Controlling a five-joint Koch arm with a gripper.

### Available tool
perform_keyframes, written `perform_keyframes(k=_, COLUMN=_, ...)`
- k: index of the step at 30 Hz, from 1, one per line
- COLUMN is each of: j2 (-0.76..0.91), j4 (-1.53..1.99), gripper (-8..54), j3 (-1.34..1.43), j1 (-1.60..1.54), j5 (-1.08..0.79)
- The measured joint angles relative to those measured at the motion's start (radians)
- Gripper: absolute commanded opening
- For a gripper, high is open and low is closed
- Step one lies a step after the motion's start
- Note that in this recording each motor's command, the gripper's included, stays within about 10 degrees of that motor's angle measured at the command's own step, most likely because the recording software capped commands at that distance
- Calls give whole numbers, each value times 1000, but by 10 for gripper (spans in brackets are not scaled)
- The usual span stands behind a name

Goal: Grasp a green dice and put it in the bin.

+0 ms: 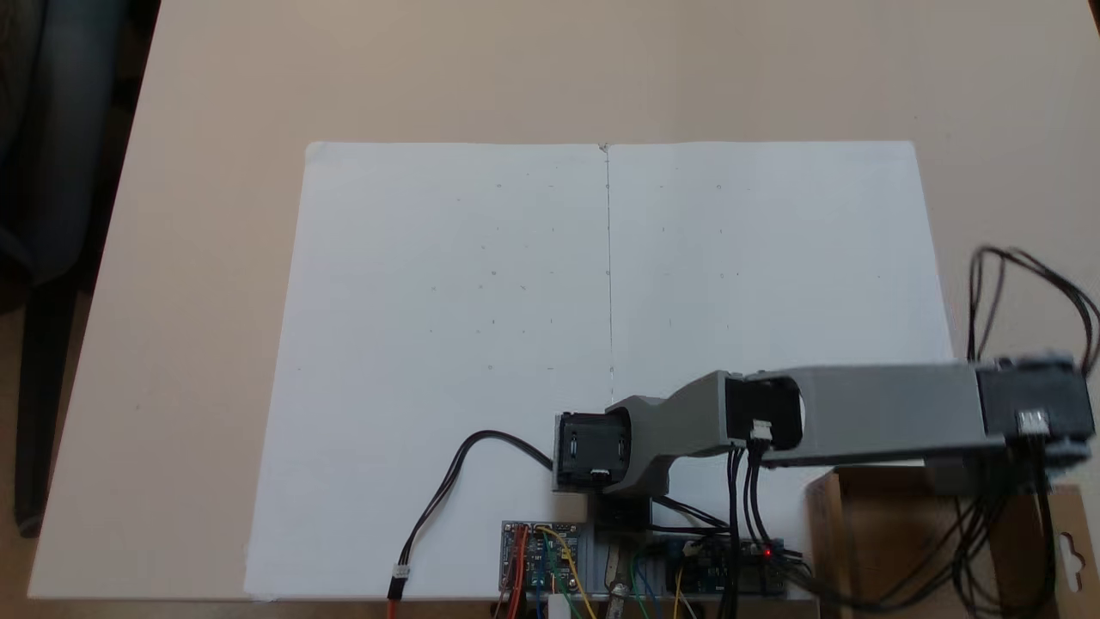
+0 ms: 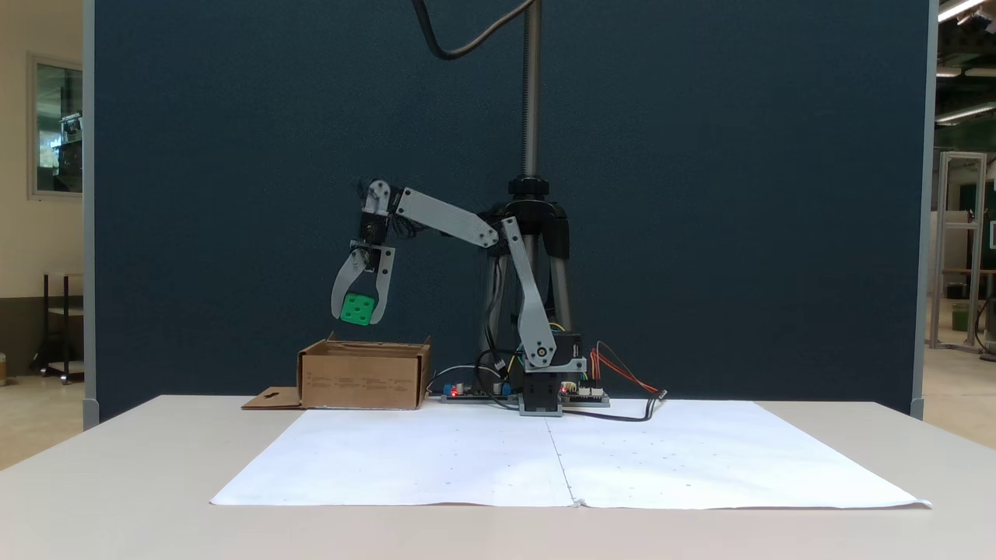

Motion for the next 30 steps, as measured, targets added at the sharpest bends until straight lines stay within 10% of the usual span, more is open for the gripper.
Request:
perform_keyframes(k=12, j2=-81, j4=-23, gripper=125, j3=0, j1=224, j5=-147)
perform_keyframes(k=13, j2=-83, j4=-29, gripper=317, j3=0, j1=224, j5=-147)
perform_keyframes(k=17, j2=-81, j4=-67, gripper=435, j3=-2, j1=224, j5=-144)
perform_keyframes(k=30, j2=-43, j4=-176, gripper=433, j3=0, j1=-75, j5=35)
